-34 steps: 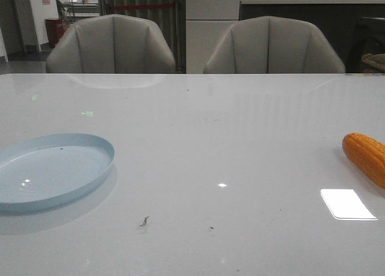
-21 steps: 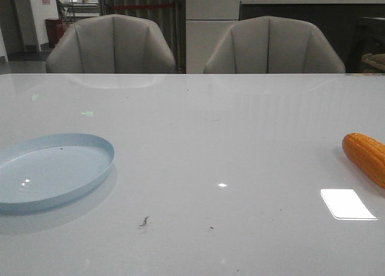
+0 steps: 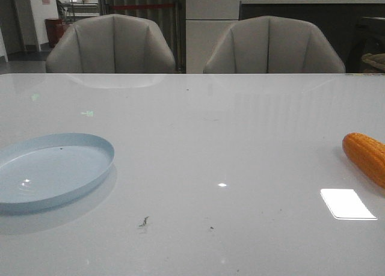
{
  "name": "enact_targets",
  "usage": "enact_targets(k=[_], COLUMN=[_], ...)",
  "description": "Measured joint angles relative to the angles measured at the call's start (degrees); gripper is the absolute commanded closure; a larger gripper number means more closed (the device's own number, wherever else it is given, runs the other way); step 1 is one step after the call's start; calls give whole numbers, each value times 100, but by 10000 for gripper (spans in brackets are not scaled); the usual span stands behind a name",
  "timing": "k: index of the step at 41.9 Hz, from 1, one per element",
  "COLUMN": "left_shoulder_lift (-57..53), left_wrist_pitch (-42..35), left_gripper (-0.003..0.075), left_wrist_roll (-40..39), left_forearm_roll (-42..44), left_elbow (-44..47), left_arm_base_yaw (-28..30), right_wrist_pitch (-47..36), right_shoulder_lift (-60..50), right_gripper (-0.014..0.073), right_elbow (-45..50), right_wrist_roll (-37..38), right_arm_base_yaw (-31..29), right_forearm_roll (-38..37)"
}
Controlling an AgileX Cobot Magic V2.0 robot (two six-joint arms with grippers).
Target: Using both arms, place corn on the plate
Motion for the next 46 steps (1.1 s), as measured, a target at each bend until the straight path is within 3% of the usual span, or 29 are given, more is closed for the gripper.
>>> enact_targets(k=[5,10,14,20,27,31,34,36,41,46], left_shoulder_lift=[24,747,1882,3618,5139,5653,5899,6009,6092,6540], left_wrist_pitch=[295,476,499,510,506,777,1080,1256,1706,3003], left_gripper=[627,627,627,627,619,500,336,266,260,260], left_wrist_roll=[0,0,0,0,0,0,0,0,0,0], left_forearm_roll=[533,971,1038,960,879,649,455,287,-61,-92], left_elbow=[-735,-1765,-2634,-3490,-3561,-3561,-3561,-3561,-3648,-4407], left_arm_base_yaw=[0,0,0,0,0,0,0,0,0,0], right_wrist_pitch=[-175,870,1423,459,-108,42,354,602,945,980], right_shoulder_lift=[0,168,1273,3315,5255,5759,5918,6001,6073,6073], right_gripper=[567,567,567,567,561,410,223,150,137,137], right_elbow=[-402,-1859,-2947,-3981,-4108,-4108,-4108,-4108,-4108,-4108], right_wrist_roll=[0,0,0,0,0,0,0,0,0,0], right_arm_base_yaw=[0,0,0,0,0,0,0,0,0,0], right_forearm_roll=[4,4,4,4,4,4,4,4,4,4])
